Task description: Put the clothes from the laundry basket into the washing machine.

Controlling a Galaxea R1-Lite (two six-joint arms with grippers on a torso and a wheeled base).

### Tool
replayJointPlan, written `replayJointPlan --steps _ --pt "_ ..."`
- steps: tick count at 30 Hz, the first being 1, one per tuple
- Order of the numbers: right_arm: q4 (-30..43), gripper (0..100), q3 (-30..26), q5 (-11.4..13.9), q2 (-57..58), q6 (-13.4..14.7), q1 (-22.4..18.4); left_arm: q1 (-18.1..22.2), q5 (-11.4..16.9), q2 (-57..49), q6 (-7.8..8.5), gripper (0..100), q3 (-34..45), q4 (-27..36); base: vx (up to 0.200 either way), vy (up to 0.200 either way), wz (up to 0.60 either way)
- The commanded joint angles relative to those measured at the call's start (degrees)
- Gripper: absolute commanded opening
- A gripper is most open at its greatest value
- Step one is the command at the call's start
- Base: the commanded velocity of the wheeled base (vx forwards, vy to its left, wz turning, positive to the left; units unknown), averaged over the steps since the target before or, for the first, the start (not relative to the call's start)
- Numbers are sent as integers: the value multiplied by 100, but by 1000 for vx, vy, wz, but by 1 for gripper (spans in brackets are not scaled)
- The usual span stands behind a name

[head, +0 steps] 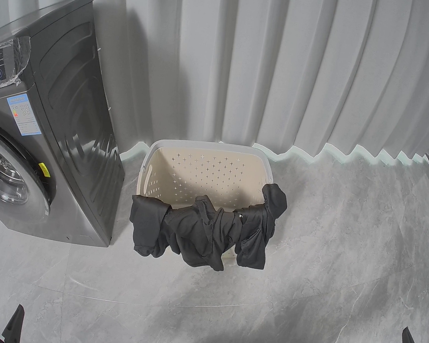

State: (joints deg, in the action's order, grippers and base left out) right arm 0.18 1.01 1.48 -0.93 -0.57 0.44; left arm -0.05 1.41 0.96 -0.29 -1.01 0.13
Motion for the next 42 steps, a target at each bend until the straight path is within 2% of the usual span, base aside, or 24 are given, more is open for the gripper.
replayJointPlan --steps 1,42 --pt "-9 100 -101 2 93 -4 0 -4 -1 -88 -6 100 92 4 0 200 0" --pt "-1 100 -101 2 93 -4 0 5 -18 -88 12 100 92 -5 0 200 0"
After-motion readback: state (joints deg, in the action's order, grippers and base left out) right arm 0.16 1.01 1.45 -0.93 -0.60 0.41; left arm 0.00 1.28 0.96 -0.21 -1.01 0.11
